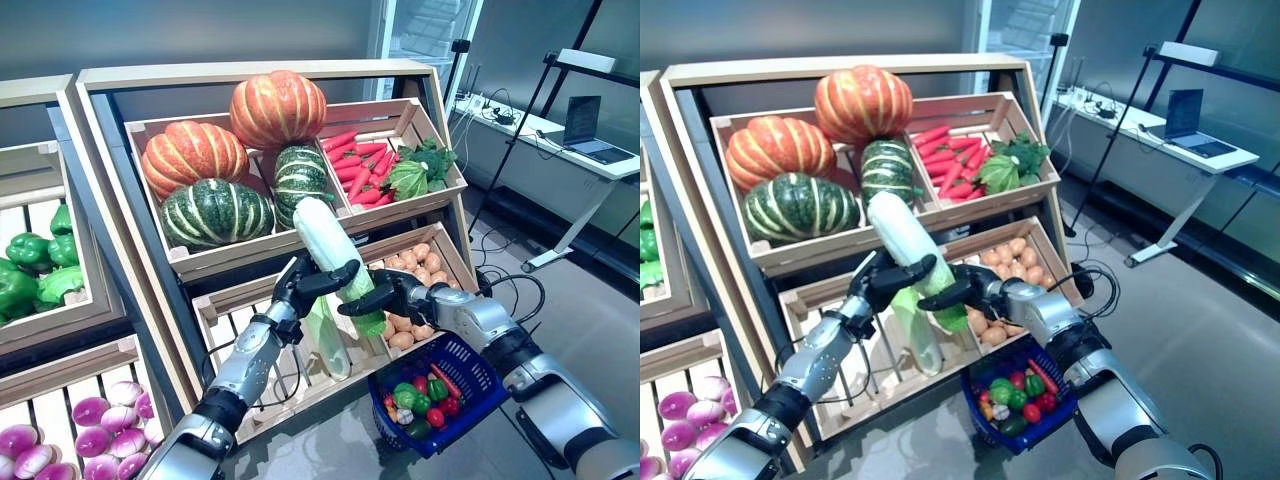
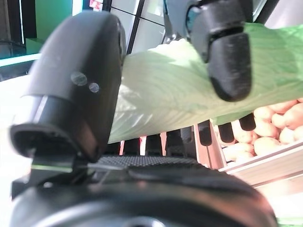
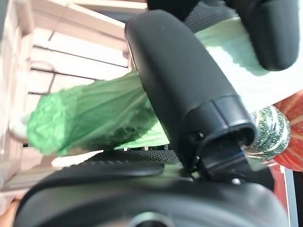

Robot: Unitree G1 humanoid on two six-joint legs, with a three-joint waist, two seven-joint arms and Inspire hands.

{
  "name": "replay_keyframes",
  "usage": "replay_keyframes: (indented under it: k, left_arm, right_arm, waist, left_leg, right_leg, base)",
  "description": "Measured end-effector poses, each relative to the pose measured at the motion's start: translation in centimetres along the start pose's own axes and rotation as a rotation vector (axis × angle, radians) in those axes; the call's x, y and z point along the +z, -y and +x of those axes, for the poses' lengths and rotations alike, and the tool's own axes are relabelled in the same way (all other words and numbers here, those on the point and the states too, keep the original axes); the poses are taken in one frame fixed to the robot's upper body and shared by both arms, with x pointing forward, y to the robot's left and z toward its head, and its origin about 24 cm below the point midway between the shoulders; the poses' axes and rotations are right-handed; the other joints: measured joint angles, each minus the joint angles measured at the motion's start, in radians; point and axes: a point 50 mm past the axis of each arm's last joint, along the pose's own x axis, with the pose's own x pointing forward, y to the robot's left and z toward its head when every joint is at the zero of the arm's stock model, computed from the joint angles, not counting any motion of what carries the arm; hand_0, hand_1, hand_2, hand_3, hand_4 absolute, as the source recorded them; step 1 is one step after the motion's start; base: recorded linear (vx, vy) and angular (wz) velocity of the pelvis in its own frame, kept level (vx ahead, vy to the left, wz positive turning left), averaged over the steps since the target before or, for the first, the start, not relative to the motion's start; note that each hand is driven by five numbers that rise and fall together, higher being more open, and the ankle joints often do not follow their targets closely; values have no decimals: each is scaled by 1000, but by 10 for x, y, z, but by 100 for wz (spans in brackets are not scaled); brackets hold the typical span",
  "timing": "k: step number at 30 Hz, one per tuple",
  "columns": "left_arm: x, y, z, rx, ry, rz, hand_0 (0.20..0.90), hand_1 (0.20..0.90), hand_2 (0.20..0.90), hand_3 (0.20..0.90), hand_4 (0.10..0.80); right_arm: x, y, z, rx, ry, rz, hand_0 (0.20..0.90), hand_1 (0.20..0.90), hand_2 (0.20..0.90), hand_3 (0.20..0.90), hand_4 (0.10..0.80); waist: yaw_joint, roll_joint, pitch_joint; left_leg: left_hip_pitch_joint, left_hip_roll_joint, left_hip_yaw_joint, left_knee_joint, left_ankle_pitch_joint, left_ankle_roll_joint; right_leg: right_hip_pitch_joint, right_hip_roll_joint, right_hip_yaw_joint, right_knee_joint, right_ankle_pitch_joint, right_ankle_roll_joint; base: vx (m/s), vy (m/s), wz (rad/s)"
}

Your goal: Put vegetables into the basket

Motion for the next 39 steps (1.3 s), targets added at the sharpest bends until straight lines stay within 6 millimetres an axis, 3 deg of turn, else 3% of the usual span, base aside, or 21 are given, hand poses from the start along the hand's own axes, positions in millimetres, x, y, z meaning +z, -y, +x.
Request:
replay_keyframes:
  k: [2, 3, 4, 5, 21, 23, 24, 39]
  left_arm:
    - [-3, 0, -1, -1, -11, -6, 300, 300, 300, 300, 400]
    - [-4, 0, -2, 3, -14, -12, 300, 300, 300, 300, 400]
    - [-5, 0, -2, 4, -14, -15, 300, 300, 300, 300, 400]
    - [-5, -1, -3, 8, -14, -21, 300, 300, 300, 300, 400]
    - [-10, -3, -6, 11, -35, -22, 300, 300, 300, 300, 400]
    - [-11, -3, -6, 12, -38, -19, 491, 491, 491, 491, 527]
    - [-11, -2, -6, 14, -39, -20, 900, 900, 900, 900, 800]
    - [-10, 1, -5, -1, -44, 99, 900, 900, 900, 900, 800]
  right_arm:
    - [-3, 1, 1, 5, -4, 37, 900, 900, 900, 900, 800]
    - [-3, 0, 1, 8, -6, 46, 629, 629, 629, 629, 620]
    - [-4, 0, 1, 9, -6, 48, 629, 629, 629, 629, 620]
    - [-4, -1, 2, 14, -5, 58, 300, 300, 300, 300, 400]
    - [-16, -6, 7, 59, -63, 85, 300, 300, 300, 300, 400]
    - [-16, -5, 7, 59, -67, 69, 300, 300, 300, 300, 400]
    - [-16, -5, 7, 58, -68, 65, 300, 300, 300, 300, 400]
    - [-19, 5, 3, 26, -78, 79, 300, 300, 300, 300, 400]
  waist:
    - [2, 1, -6]
    - [2, 4, -9]
    - [2, 4, -9]
    - [3, 5, -10]
    - [2, 1, -12]
    - [2, 1, -12]
    - [2, 1, -12]
    - [-29, 1, -13]
  left_leg:
    - [0, -1, -7, -4, 3, 0]
    - [0, -1, -8, -8, 5, 0]
    - [0, -1, -8, -9, 6, 0]
    - [0, -1, -9, -12, 8, 0]
    - [0, -1, -9, -14, 8, 0]
    - [1, -1, -9, -14, 8, 0]
    - [0, -1, -9, -14, 8, 0]
    - [0, -2, 13, -24, 8, 0]
  right_leg:
    - [6, 1, 1, -7, 0, 0]
    - [6, 2, 1, -8, 0, 0]
    - [5, 2, 1, -8, 0, 0]
    - [5, 2, 1, -8, 0, 0]
    - [5, 2, 2, -10, 0, 1]
    - [5, 2, 2, -10, 0, 1]
    - [5, 2, 3, -10, 0, 1]
    - [-16, 3, 25, -10, 2, 2]
  base:
    - [-3, 5, 10]
    - [-3, 6, 4]
    - [-6, 8, 3]
    - [0, 0, 0]
    - [0, 0, 0]
    - [0, 0, 0]
    - [0, 0, 0]
    - [-5, -1, -3]
